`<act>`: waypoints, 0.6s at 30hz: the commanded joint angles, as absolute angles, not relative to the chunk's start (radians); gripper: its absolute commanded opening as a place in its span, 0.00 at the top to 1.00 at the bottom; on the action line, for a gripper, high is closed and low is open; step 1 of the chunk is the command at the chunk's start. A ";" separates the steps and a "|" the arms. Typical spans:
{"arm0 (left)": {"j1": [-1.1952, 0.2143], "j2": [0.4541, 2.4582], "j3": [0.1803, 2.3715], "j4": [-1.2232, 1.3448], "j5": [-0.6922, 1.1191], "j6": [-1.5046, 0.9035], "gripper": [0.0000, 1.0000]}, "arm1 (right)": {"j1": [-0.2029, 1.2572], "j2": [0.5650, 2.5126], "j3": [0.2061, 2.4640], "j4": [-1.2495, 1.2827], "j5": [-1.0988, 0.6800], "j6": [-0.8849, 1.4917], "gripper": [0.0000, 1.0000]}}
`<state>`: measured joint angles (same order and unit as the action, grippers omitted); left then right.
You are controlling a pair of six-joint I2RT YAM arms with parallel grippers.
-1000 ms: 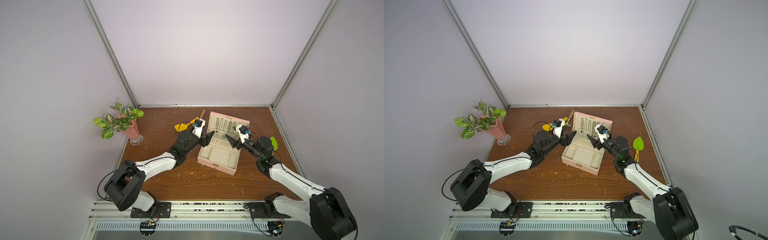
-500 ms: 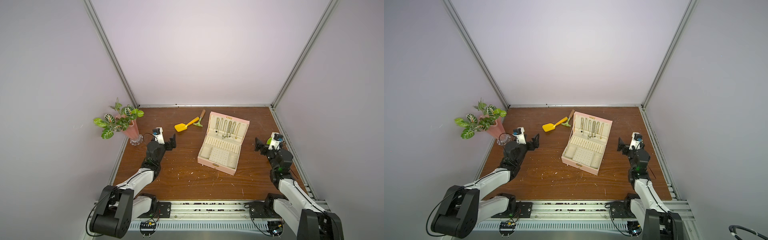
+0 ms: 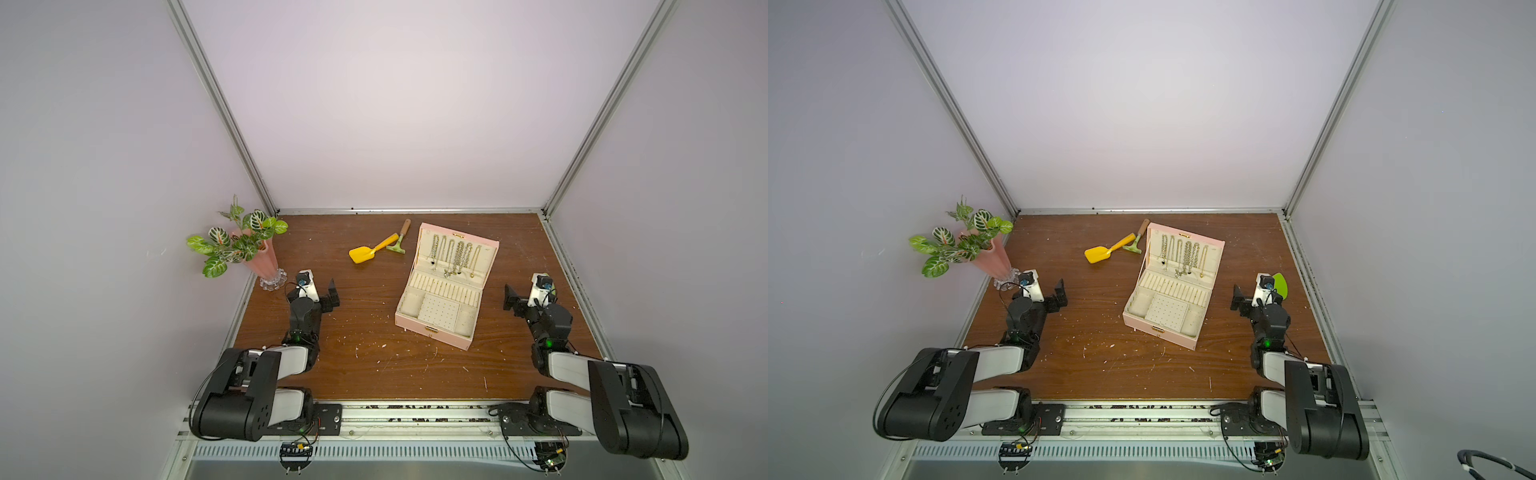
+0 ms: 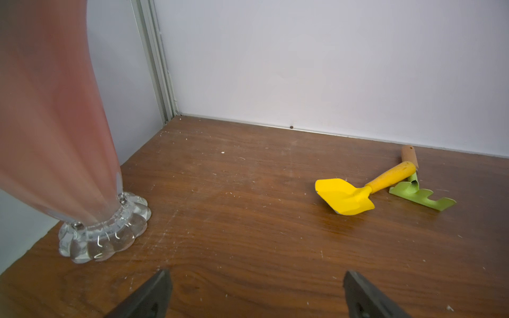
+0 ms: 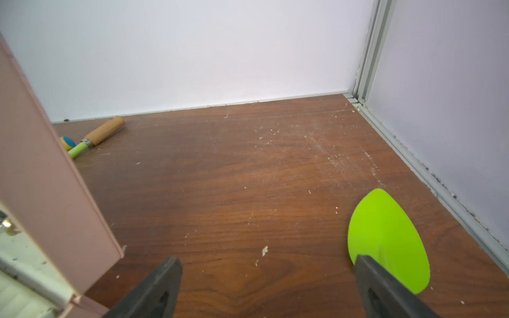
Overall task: Put jewelry chain into jewelry box
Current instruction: Reset both arms
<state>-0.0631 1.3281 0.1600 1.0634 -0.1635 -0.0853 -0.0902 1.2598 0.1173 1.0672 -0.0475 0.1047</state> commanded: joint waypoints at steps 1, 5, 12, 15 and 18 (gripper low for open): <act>-0.027 1.393 0.134 1.305 -0.132 -0.038 0.01 | -0.071 1.308 0.115 1.271 -0.077 0.084 0.01; -0.008 1.539 0.142 1.414 -0.050 -0.026 0.01 | -0.032 1.433 0.137 1.371 -0.093 0.015 0.01; 0.005 1.536 0.218 1.261 -0.009 -0.024 0.01 | 0.014 1.536 0.234 1.273 -0.036 -0.012 0.01; 0.005 1.534 0.219 1.261 -0.009 -0.024 0.01 | 0.012 1.539 0.226 1.296 -0.019 -0.008 0.01; 0.005 1.533 0.218 1.261 -0.008 -0.023 0.01 | 0.012 1.540 0.222 1.304 -0.020 -0.007 0.01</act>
<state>-0.0093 1.5398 0.2089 1.2606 -0.0261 -0.0387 0.0116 1.5501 0.2184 1.2739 -0.0441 -0.0010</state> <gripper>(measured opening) 0.992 0.992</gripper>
